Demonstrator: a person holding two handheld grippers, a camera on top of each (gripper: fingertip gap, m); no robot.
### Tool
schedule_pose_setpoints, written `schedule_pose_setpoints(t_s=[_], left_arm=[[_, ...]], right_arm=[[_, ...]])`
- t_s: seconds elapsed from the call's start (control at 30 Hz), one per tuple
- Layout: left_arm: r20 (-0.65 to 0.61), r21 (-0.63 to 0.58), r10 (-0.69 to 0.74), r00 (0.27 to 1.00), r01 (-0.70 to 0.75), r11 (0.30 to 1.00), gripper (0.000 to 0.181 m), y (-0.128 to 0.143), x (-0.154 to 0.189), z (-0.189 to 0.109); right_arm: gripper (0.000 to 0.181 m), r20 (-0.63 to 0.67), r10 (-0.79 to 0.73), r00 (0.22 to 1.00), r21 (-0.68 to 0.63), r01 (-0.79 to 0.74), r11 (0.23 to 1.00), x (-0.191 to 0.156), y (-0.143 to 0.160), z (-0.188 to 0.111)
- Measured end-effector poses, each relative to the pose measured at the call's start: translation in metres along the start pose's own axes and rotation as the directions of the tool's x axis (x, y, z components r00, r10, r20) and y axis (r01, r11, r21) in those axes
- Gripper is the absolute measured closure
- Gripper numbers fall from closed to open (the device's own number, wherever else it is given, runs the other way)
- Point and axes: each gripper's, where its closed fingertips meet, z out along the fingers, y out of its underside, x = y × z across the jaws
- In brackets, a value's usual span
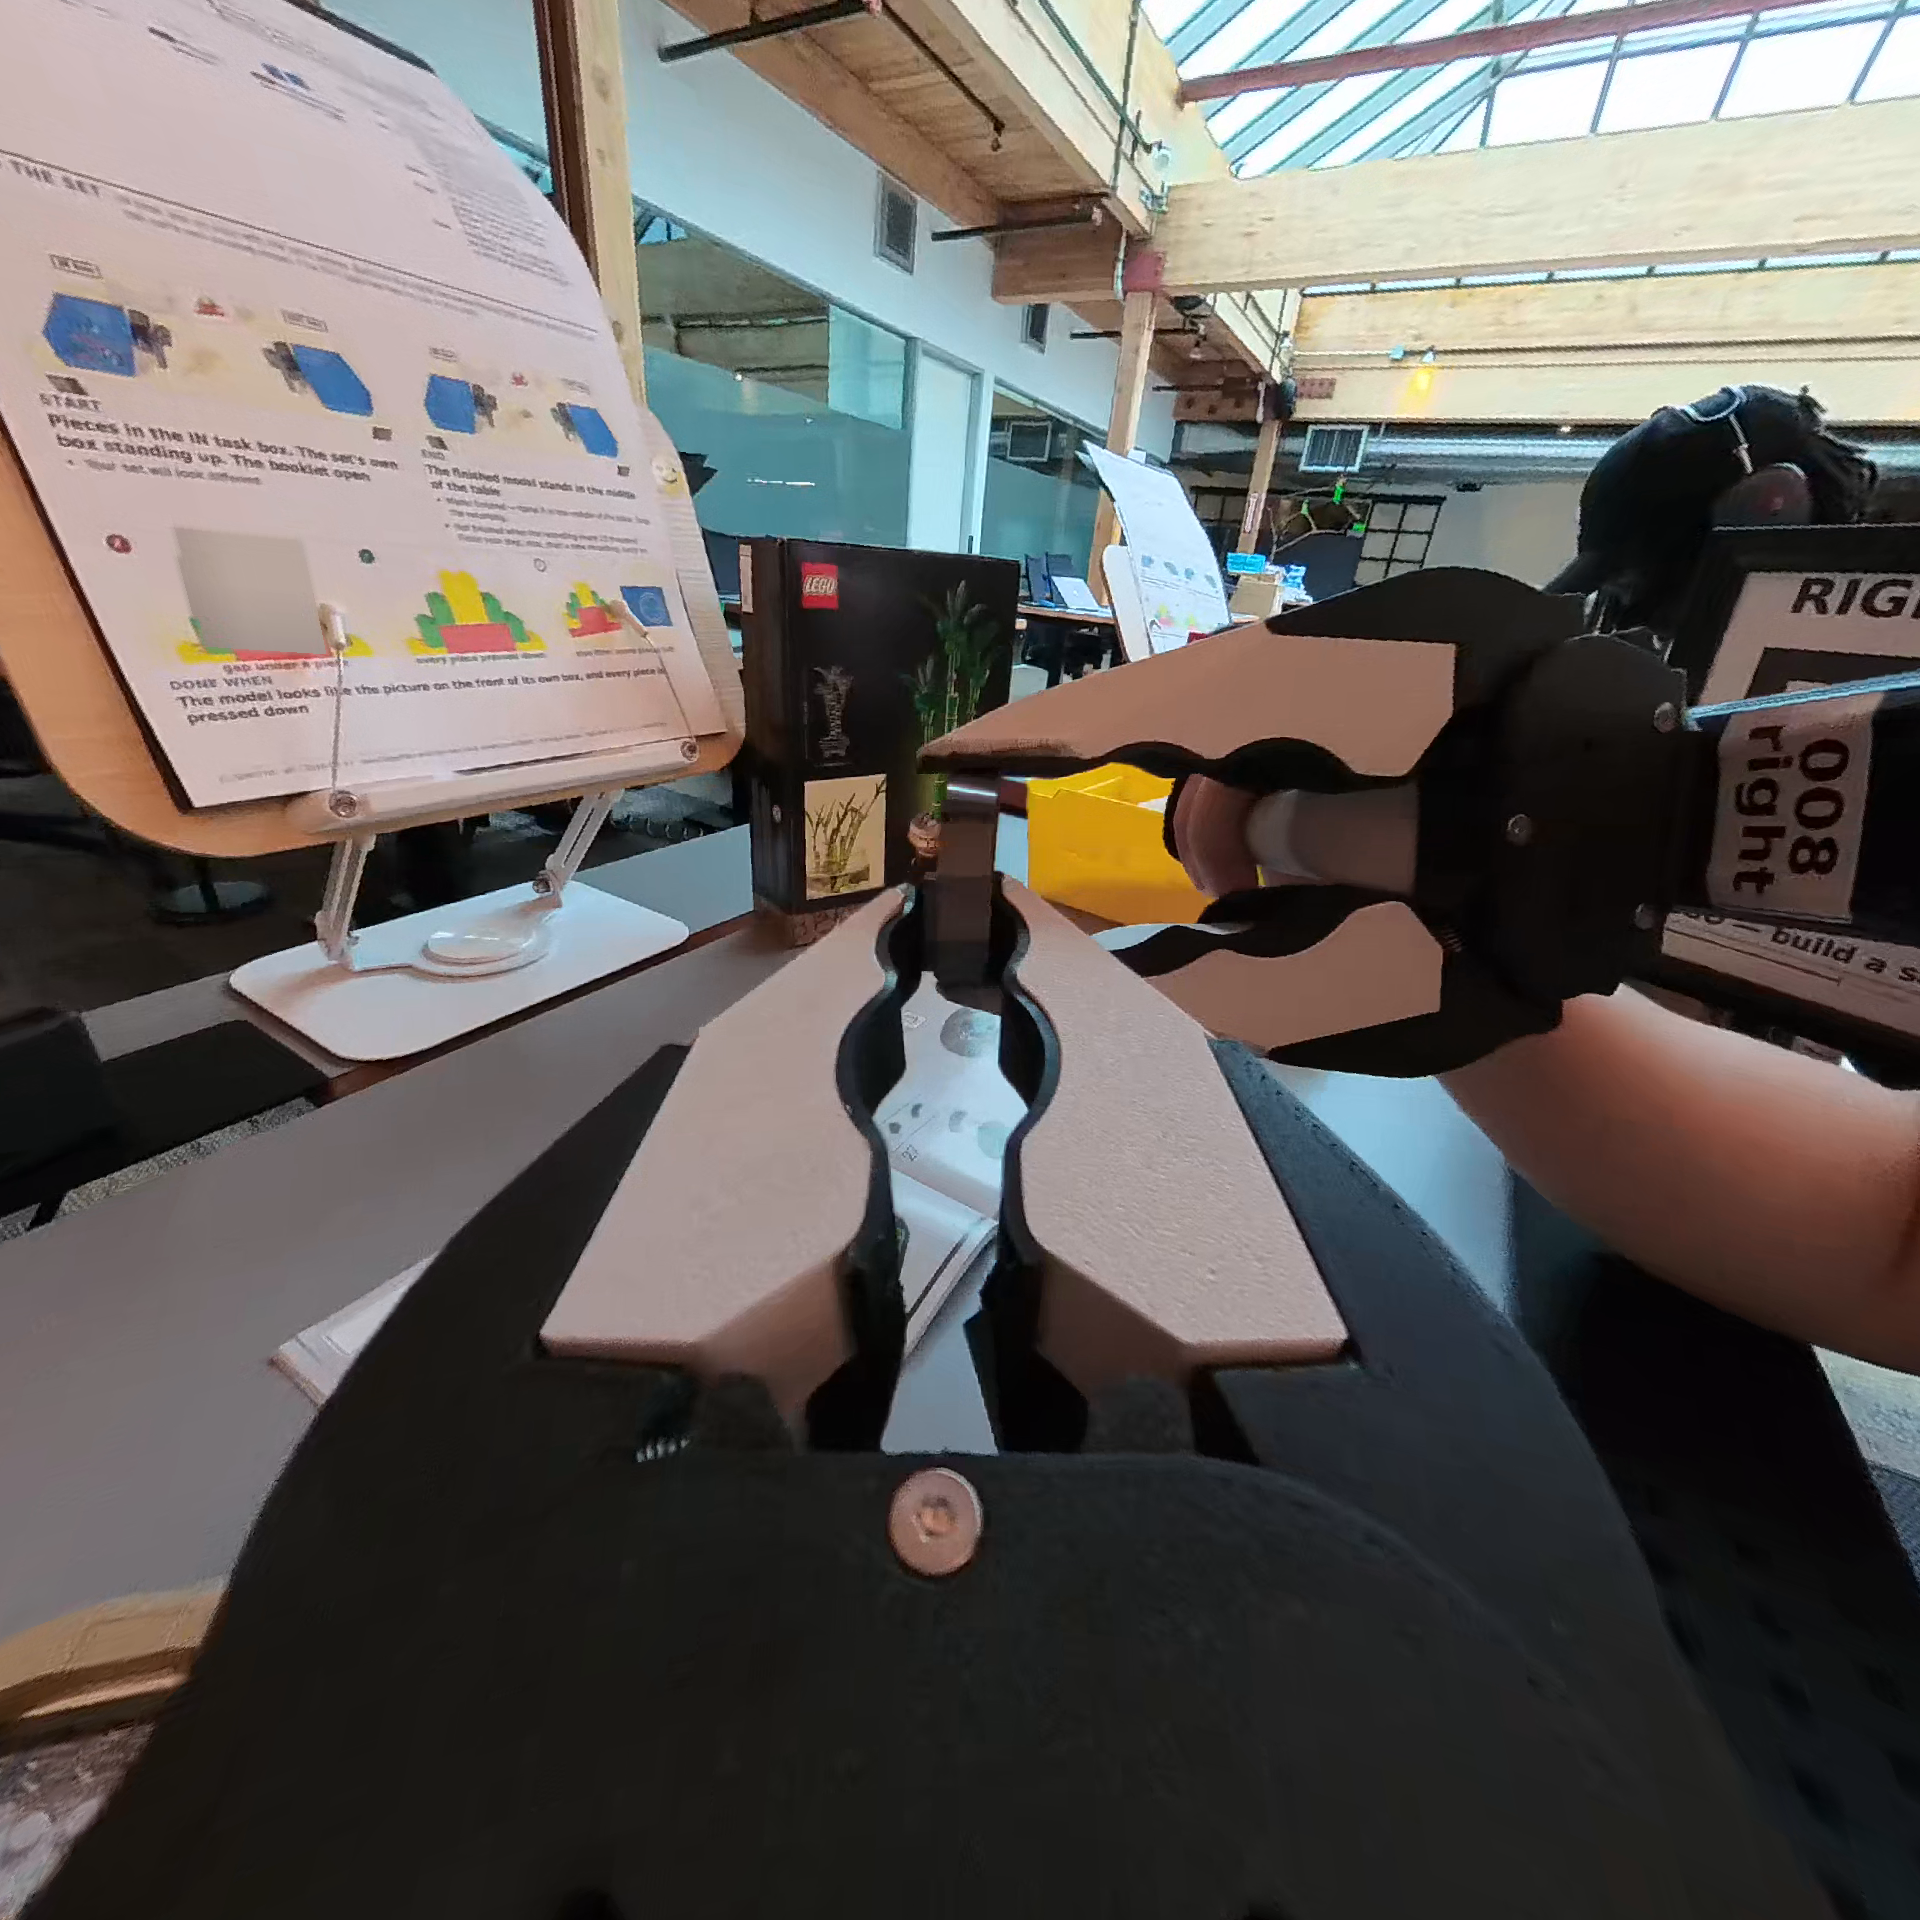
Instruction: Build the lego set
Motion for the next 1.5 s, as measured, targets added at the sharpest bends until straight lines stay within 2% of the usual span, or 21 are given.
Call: schedule_pose_setpoints(t_s=[0.13,0.3,0.4,0.67,1.3,1.5], left_arm=[[0.029,0.009,0.025,0.999,-0.026,1.0,0.172,0.0,-0.004,-0.005],[0.018,-0.02,0.136,0.991,-0.135,0.991,0.172,0.007,-0.001,-0.007],[0.029,-0.037,0.168,0.985,-0.167,0.985,0.172,0.01,-0.003,-0.009],[-0.008,-0.079,0.078,0.997,-0.078,0.994,0.173,0.014,-0.006,-0.014],[0.033,-0.155,-0.149,0.988,0.152,0.976,0.172,0.037,-0.023,-0.012],[0.031,-0.175,-0.232,0.972,0.234,0.956,0.172,0.045,-0.026,-0.012]], right_arm=[[0.147,-0.01,-0.027,1.0,0.029,0.028,0.999,-0.003,-0.004,0.0],[0.144,0.03,0.025,0.999,0.022,-0.026,0.999,-0.01,-0.003,0.005],[0.145,0.025,0.003,1.0,0.025,-0.003,1.0,-0.013,-0.002,0.006],[0.147,0.061,0.095,0.994,0.047,-0.098,0.994,-0.018,-0.003,0.008],[0.148,0.078,0.153,0.985,-0.073,-0.148,0.986,-0.036,0.014,0.024],[0.148,0.135,0.256,0.957,-0.101,-0.244,0.965,-0.043,0.019,0.027]])
